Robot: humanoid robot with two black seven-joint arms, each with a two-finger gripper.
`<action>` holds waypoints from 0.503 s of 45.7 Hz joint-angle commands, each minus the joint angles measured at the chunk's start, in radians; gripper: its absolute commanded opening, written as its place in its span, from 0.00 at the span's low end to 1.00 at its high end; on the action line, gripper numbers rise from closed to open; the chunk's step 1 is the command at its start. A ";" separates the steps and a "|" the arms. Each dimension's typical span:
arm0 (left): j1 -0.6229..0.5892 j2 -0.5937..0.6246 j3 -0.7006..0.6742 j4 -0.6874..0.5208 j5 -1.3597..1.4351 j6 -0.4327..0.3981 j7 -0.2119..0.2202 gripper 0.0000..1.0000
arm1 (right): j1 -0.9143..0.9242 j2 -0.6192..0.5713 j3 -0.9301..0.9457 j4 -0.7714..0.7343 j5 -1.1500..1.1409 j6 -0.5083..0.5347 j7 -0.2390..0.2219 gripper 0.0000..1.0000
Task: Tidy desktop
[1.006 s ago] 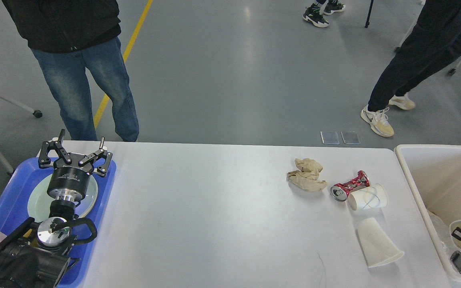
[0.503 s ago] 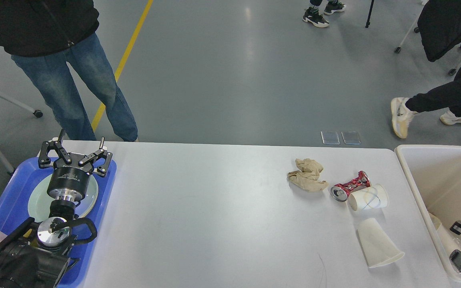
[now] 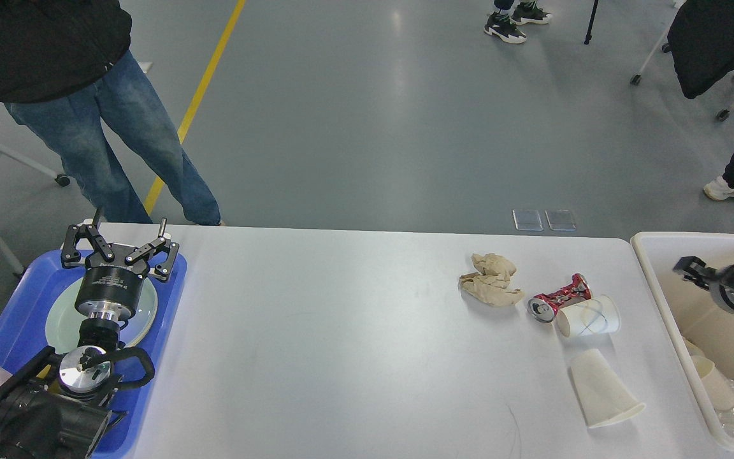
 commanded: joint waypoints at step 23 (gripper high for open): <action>0.000 0.000 0.000 0.000 0.000 0.000 0.002 0.96 | 0.940 0.161 -0.273 0.745 0.006 0.499 -0.004 1.00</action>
